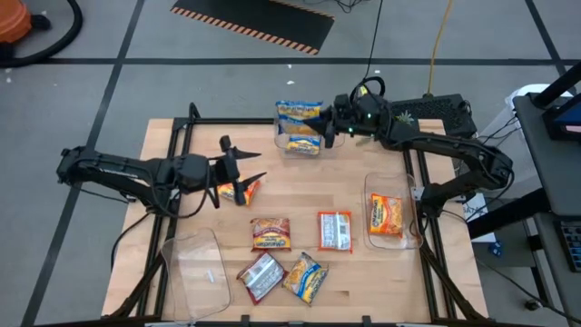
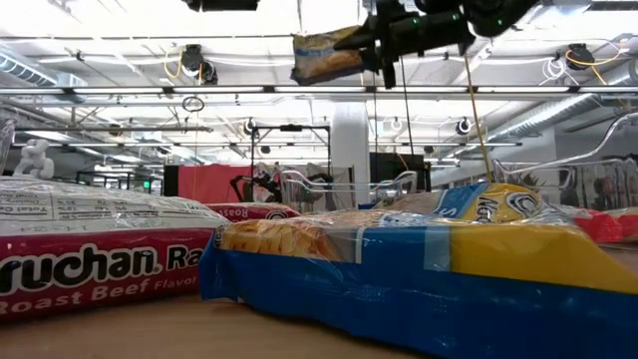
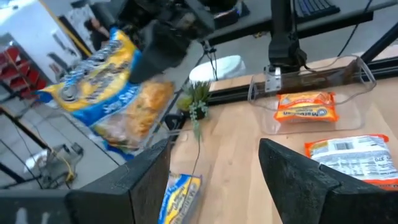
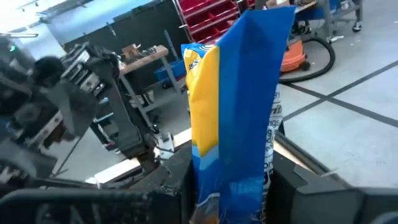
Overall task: Sort Maruchan noodles
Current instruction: Put the top blue noodle pack into the top transparent bin
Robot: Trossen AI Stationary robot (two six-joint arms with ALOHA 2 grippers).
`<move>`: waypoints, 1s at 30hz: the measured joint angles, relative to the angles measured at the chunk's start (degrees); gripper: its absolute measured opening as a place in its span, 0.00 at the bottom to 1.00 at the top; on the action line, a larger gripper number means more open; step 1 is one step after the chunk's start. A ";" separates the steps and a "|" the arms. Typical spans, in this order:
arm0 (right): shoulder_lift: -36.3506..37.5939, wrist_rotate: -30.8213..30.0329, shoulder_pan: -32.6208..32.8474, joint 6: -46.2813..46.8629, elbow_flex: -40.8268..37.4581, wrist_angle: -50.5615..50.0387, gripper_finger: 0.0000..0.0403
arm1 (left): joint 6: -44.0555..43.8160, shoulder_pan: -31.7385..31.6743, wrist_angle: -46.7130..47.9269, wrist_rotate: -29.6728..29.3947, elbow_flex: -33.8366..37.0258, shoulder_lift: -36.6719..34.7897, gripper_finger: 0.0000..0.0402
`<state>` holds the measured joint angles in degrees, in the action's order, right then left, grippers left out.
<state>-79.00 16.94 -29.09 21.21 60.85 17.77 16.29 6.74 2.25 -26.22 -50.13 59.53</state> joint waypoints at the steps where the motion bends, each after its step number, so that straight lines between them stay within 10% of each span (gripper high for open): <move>1: -0.24 0.02 -0.41 -0.40 1.42 -2.01 0.29 | 0.74 0.24 -0.35 0.02 0.00 0.00 0.62; 30: -18.94 2.79 -8.14 11.71 6.91 -13.46 0.29 | 7.96 0.79 -1.92 0.11 0.00 0.02 0.62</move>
<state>-97.94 19.73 -37.23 32.92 67.77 4.31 24.25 7.52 0.32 -26.11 -50.13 59.55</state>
